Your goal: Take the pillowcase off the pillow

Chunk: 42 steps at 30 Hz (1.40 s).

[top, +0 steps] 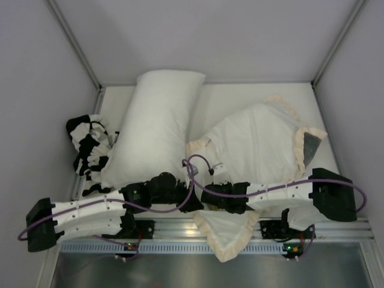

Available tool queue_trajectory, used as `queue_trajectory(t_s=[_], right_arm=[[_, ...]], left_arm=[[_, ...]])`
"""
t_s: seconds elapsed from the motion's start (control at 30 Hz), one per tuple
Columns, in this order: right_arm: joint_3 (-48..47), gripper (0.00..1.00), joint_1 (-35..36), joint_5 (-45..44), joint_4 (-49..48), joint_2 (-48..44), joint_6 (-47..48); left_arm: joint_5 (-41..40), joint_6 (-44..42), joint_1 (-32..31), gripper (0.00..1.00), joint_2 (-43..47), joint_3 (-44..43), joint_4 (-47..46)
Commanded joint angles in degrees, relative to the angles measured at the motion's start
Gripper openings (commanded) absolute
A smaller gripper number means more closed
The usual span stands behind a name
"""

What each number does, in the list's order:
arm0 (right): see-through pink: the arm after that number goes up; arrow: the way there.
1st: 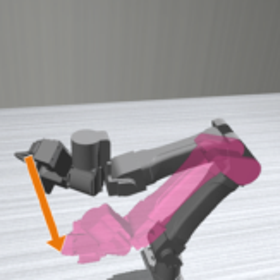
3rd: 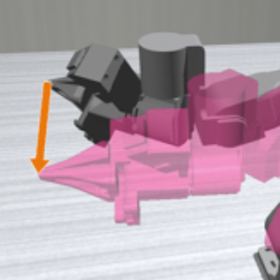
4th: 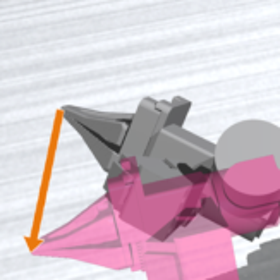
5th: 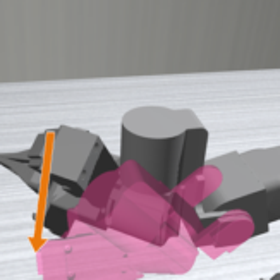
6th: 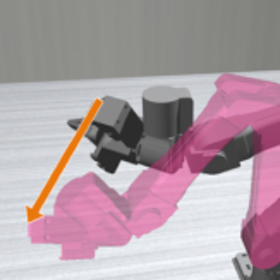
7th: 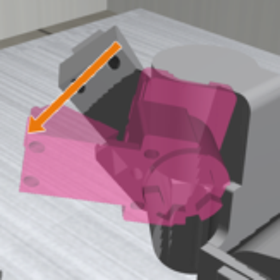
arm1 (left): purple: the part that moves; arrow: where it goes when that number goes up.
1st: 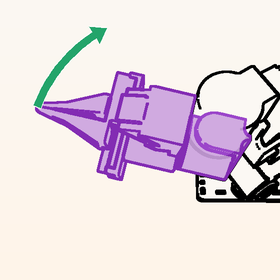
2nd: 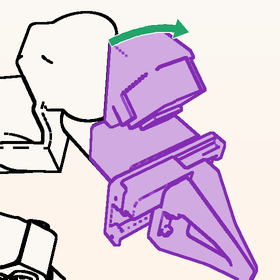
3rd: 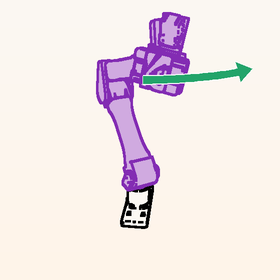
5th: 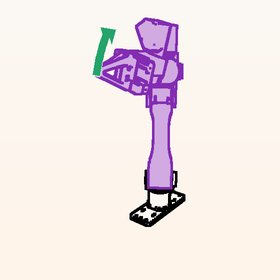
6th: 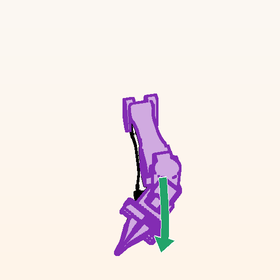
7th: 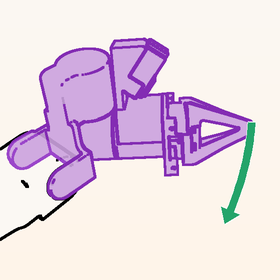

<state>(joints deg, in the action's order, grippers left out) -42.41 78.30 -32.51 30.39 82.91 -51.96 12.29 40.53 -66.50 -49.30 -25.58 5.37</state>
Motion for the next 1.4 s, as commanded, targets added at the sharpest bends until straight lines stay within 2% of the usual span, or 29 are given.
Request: queue_trajectory(t_s=[0.0,0.2,0.4,0.63,0.83,0.9,1.03,1.17,1.23,1.37], right_arm=[[3.66,0.00,-0.43,5.01,0.19,0.07,-3.67],[0.58,0.00,-5.61,3.16,0.02,-9.95,0.80],[-0.56,0.00,-19.13,10.70,-4.11,-18.92,9.15],[-4.96,0.00,-30.29,14.14,-4.02,-19.72,14.87],[-4.96,0.00,-38.65,23.62,-7.80,-21.39,14.44],[-4.00,0.00,-40.32,26.88,-10.42,-21.57,12.17],[-1.19,0.00,-40.69,30.57,-17.19,-20.78,7.07],[0.75,0.00,-40.60,31.63,-23.26,-16.57,3.28],[0.93,0.00,-40.07,31.63,-26.07,-14.72,1.78],[-1.44,0.00,-38.40,29.18,-27.14,-9.37,1.34]], left_arm=[[0.71,0.07,-0.47,0.00,0.96,-0.43,-0.79],[1.33,-0.10,-0.39,0.00,-0.80,-1.14,-0.88],[1.50,-0.10,-0.47,0.00,-1.59,-0.87,-1.76],[1.59,-0.37,-0.47,0.00,-3.43,-0.78,-2.03],[1.33,-0.90,-0.47,0.00,-6.59,-0.87,-2.99],[1.50,-0.72,-0.47,0.00,-8.79,-0.96,-4.22],[5.79,1.91,-0.47,0.00,-13.97,-2.01,-15.52],[12.48,3.85,-0.56,0.00,-21.70,-5.61,-24.41],[14.07,4.37,-0.91,0.00,-25.92,-8.06,-25.75],[18.19,5.78,-2.05,0.00,-30.59,-9.57,-30.93]])
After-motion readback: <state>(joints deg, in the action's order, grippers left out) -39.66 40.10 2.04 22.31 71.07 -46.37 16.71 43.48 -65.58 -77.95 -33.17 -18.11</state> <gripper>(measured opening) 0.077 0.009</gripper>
